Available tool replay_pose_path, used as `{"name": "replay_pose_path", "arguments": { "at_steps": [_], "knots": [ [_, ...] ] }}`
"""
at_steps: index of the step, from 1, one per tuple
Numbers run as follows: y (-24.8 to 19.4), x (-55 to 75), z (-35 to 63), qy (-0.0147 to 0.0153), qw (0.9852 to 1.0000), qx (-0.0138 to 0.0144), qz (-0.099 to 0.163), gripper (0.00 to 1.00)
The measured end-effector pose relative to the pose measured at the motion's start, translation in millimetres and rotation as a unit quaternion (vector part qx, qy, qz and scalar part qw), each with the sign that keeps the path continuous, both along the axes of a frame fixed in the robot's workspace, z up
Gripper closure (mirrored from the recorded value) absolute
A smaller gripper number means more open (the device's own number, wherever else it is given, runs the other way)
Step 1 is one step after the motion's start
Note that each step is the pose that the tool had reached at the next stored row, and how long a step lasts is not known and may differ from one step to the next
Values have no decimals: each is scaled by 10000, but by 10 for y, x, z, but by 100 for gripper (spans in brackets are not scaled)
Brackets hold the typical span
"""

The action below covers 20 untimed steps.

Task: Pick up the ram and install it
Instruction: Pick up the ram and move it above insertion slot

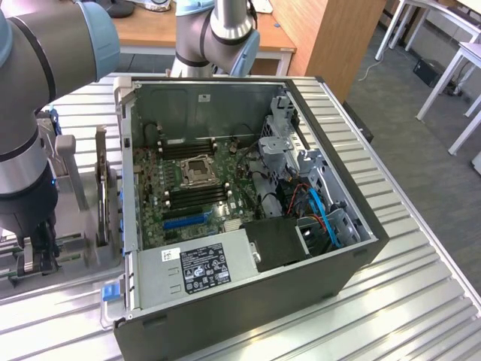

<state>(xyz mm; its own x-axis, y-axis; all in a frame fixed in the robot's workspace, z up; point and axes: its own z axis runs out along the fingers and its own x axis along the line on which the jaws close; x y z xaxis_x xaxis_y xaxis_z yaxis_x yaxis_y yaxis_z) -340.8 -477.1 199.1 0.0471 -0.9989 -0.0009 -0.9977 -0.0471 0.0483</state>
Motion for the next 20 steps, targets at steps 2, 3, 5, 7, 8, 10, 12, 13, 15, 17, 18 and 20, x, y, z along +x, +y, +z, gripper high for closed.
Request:
{"name": "replay_pose_path", "arguments": {
  "at_steps": [2, 3, 5, 7, 8, 10, 12, 13, 15, 17, 18, 20],
  "knots": [
    [0, 0, 0, 0, 10000, 0, 0, 70],
    [0, 0, 0, 0, 10000, 0, 0, 70],
    [0, 0, 0, 0, 10000, 0, 0, 70],
    [0, 0, 0, 0, 10000, 0, 0, 71],
    [0, 0, 0, 0, 10000, 0, 0, 71],
    [0, 0, 0, 0, 10000, 0, 0, 78],
    [0, 0, 0, 0, 10000, 0, 0, 78],
    [0, 0, 0, 0, 10000, 0, 0, 78],
    [0, 0, 0, 0, 10000, 0, 0, 78],
    [0, 0, 0, 0, 10000, 0, 0, 78],
    [0, 0, 0, 0, 10000, 0, 0, 78],
    [0, 0, 0, 0, 10000, 0, 0, 78]
  ]
}}
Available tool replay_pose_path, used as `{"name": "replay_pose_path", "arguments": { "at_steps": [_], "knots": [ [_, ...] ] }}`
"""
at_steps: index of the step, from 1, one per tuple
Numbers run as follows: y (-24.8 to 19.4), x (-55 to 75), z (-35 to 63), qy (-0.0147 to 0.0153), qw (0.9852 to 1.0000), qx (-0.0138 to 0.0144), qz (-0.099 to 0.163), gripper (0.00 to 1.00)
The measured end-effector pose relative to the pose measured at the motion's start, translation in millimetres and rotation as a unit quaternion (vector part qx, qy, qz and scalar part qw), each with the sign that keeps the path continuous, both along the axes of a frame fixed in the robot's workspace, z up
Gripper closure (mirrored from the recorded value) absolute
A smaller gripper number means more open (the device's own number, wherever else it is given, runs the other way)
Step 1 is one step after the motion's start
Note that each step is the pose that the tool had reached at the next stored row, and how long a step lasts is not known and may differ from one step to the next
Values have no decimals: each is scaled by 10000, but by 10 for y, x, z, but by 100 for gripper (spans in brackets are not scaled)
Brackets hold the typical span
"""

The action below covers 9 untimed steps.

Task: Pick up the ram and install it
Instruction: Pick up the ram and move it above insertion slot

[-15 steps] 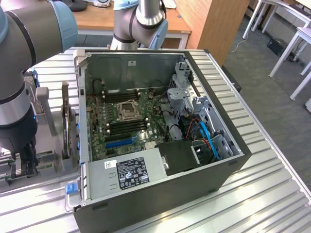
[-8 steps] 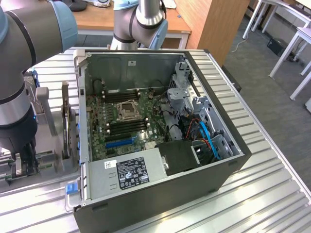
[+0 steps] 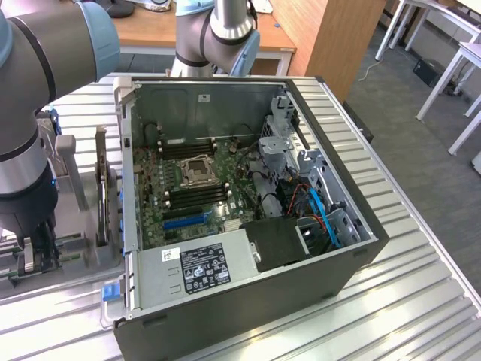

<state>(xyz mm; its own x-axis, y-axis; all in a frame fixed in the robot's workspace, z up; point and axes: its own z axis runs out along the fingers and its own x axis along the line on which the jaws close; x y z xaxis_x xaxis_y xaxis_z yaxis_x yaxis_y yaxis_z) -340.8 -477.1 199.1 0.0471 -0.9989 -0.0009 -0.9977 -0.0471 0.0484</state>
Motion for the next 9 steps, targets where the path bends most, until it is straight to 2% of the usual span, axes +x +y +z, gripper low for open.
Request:
{"name": "replay_pose_path", "arguments": {
  "at_steps": [3, 4, 5, 9],
  "knots": [
    [0, 0, 0, 0, 10000, 0, 0, 80],
    [0, 0, 0, 0, 10000, 0, 0, 86],
    [0, 0, 0, 0, 10000, 0, 0, 88],
    [0, 0, 0, 0, 10000, 0, 0, 88]
  ]
}}
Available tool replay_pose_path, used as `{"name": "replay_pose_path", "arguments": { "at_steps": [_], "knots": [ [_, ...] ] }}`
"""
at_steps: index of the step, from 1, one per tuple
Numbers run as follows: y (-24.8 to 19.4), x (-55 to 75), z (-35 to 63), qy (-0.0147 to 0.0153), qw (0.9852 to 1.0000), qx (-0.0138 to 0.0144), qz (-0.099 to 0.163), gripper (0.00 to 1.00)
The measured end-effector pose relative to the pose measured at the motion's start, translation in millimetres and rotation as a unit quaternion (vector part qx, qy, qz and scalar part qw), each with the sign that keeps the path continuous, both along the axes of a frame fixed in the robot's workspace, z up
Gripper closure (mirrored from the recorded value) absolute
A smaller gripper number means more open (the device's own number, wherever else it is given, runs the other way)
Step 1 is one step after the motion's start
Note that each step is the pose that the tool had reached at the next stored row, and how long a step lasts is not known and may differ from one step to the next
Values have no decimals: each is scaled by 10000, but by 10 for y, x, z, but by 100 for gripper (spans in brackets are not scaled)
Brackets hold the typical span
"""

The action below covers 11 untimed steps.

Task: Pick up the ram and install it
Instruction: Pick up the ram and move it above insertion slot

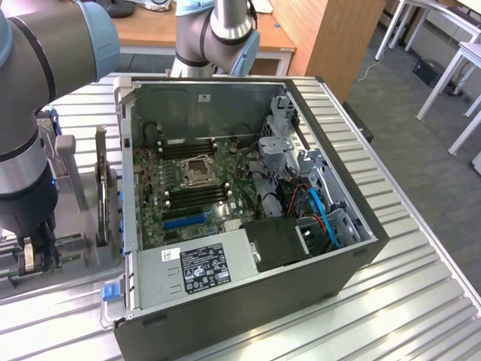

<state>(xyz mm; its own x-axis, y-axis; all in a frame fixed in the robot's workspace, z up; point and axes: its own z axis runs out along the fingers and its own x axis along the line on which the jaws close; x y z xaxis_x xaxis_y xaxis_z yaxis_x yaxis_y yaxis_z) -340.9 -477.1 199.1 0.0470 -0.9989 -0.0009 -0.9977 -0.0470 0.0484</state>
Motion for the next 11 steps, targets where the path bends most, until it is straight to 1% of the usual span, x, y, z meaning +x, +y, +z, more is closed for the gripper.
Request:
{"name": "replay_pose_path", "arguments": {
  "at_steps": [8, 11],
  "knots": [
    [0, 0, 1, -1, 10000, 1, 0, 88],
    [0, 0, 25, 0, 10000, 0, 0, 88]
  ]
}}
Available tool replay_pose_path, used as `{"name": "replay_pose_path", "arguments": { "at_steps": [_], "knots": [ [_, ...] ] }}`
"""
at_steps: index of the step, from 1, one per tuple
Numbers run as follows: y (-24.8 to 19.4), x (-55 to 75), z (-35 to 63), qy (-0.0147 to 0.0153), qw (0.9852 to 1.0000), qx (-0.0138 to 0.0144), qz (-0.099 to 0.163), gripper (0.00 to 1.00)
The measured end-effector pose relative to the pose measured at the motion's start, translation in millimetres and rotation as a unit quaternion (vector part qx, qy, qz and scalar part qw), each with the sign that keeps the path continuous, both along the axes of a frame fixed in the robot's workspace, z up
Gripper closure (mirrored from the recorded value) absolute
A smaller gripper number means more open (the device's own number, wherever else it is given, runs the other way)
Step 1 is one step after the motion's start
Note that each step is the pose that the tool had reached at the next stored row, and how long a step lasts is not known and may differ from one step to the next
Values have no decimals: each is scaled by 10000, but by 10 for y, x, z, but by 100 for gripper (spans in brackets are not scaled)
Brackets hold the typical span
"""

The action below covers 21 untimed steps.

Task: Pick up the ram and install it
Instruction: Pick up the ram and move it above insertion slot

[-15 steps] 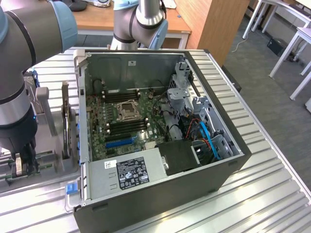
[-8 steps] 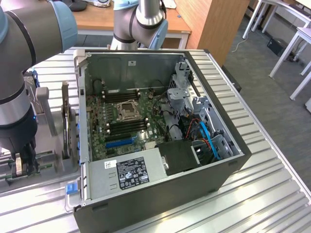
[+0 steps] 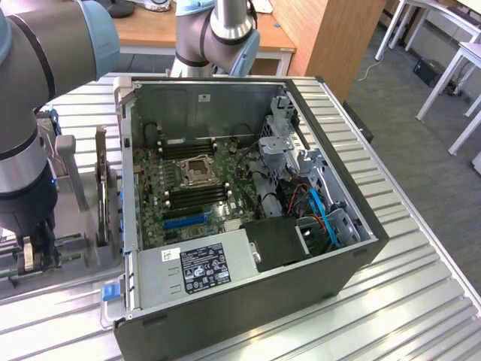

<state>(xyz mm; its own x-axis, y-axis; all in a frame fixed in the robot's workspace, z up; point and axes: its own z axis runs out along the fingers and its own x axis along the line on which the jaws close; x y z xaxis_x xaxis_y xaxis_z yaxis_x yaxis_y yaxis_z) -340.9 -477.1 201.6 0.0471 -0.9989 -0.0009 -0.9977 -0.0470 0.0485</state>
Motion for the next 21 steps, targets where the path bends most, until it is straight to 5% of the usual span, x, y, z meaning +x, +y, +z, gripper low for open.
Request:
{"name": "replay_pose_path", "arguments": {
  "at_steps": [21],
  "knots": [
    [0, 0, 336, 0, 10000, 0, 0, 88]
  ]
}}
